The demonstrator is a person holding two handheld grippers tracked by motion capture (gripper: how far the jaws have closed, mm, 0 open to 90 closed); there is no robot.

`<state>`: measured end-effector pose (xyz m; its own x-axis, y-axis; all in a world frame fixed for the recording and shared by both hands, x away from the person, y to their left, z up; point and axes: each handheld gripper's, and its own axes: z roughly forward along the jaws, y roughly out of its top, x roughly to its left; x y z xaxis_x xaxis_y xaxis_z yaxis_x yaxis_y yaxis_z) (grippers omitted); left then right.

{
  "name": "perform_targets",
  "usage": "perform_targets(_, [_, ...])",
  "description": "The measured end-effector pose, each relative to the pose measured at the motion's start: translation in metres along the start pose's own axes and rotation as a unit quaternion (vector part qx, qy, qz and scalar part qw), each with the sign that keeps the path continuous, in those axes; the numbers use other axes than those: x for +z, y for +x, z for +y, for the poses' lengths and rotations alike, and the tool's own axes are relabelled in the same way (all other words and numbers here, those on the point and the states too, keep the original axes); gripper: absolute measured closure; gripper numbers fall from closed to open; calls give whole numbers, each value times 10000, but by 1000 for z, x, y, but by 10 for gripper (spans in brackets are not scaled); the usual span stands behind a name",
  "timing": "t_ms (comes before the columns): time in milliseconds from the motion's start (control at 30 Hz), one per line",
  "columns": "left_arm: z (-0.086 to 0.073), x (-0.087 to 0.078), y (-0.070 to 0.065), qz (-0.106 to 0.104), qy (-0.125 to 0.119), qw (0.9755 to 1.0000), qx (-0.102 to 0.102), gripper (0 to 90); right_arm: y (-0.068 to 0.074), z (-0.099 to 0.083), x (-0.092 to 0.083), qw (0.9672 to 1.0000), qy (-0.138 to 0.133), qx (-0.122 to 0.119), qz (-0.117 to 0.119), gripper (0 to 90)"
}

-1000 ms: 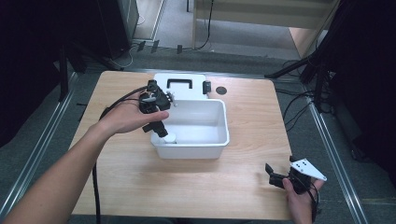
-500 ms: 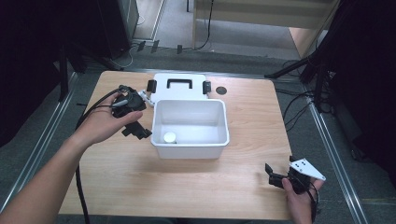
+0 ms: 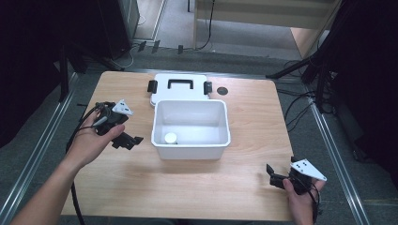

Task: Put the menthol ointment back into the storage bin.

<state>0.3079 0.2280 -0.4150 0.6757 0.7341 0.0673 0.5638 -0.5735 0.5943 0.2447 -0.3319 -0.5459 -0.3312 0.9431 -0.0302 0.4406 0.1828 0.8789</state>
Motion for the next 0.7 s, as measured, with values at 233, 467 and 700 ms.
perform_targets(233, [-33, 12, -6, 316, -590, 9973, -304, 0, 0, 0, 0, 10000, 3, 11, -6, 4])
perform_targets(467, [-69, 20, -8, 527, -1258, 9876, -784, 0, 0, 0, 0, 10000, 1, 1, 0, 5])
perform_targets(700, [-108, 16, -3, 816, -1655, 9764, -1125, 0, 0, 0, 0, 10000, 15, -11, -6, 4])
